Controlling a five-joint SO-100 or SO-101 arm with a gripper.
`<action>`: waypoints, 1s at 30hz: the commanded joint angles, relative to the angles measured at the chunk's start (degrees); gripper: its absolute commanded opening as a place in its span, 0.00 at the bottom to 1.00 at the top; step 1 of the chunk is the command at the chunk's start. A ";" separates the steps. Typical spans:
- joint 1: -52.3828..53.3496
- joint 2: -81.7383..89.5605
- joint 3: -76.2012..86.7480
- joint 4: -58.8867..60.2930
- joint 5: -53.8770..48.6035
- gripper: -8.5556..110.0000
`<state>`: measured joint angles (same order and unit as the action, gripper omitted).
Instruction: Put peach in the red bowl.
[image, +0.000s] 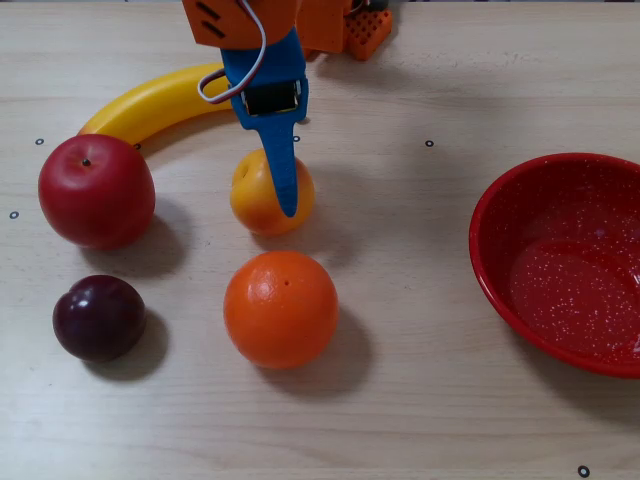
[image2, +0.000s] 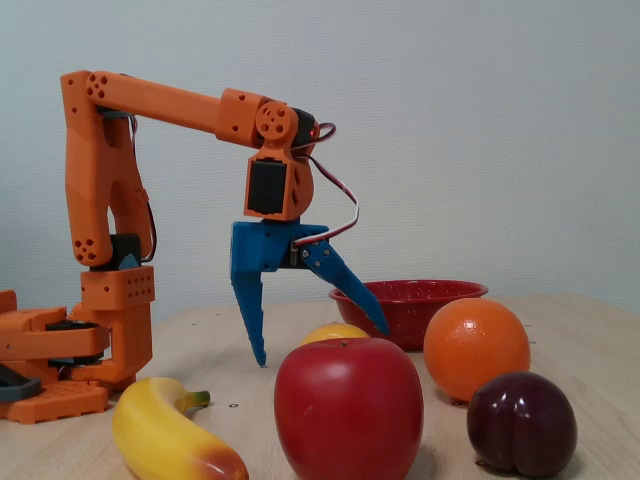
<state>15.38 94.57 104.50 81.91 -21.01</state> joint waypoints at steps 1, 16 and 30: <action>0.53 1.14 -1.76 -1.49 1.58 0.50; 0.00 -6.42 -5.98 -4.75 4.22 0.50; -0.09 -8.79 -7.65 -6.77 4.57 0.50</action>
<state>15.47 83.85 102.92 76.38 -17.75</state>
